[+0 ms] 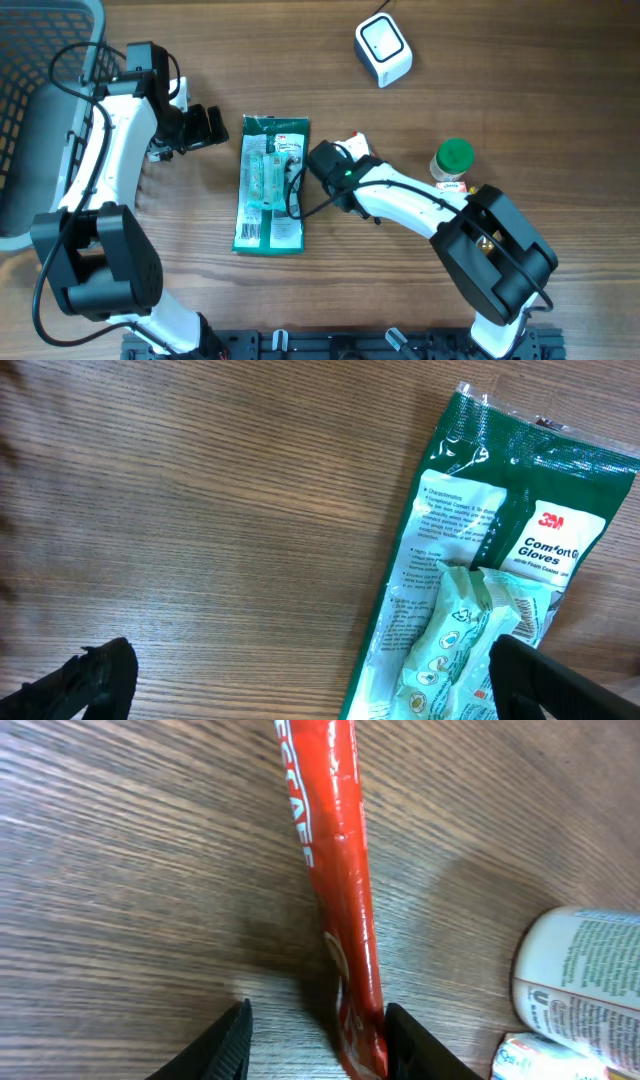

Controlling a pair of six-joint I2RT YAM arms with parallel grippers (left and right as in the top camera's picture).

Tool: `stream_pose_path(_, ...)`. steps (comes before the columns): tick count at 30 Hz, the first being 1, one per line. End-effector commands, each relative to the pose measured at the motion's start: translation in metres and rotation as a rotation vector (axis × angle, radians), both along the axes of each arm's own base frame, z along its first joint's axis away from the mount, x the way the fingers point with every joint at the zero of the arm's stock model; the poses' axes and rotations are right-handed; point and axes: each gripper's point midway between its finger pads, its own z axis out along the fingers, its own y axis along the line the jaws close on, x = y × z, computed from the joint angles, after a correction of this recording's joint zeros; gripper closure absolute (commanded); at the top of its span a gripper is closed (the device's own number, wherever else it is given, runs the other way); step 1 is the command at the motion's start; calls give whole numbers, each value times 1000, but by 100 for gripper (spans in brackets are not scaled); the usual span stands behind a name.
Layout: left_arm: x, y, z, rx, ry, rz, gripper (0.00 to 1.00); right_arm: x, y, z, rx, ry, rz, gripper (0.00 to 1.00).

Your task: Scan the item barcode

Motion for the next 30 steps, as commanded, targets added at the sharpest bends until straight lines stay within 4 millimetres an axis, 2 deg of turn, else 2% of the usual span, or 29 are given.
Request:
stream_pose_path(1, 0, -1, 3, -7, -12, -2, 0, -11, 17, -8, 99, 82, 10, 57)
stream_pose_path(5, 0, -1, 3, -7, -12, -2, 0, -18, 25, -12, 143, 122, 15, 57)
stream_pose_path(7, 0, -1, 3, -7, -11, -2, 0, -17, 25, -9, 146, 121, 13, 60)
stream_pose_path(10, 0, -1, 3, -7, -11, -2, 0, -12, 35, 16, 209, 89, 14, 60)
stream_pose_path(12, 0, -1, 3, -7, -11, -2, 0, -4, 41, 44, 277, 26, 5, 60)
stream_pose_path(13, 0, -1, 3, -7, -11, -2, 0, 1, 40, 59, 312, -10, -6, 60)
stream_pose_path(16, 0, -1, 3, -7, -11, -2, 0, 12, 26, 81, 391, -60, -99, 67)
stream_pose_path(20, 0, -1, 3, -7, -11, -2, 0, 21, 6, 71, 469, -5, -204, 86)
stream_pose_path(22, 0, -1, 3, -7, -11, -2, 0, 23, -4, 64, 479, 11, -253, 92)
stream_pose_path(25, 0, -1, 3, -7, -11, -2, 0, 25, -20, 54, 472, 22, -325, 95)
stream_pose_path(30, 0, -1, 3, -7, -12, -2, 0, 24, -22, 38, 445, 52, -337, 95)
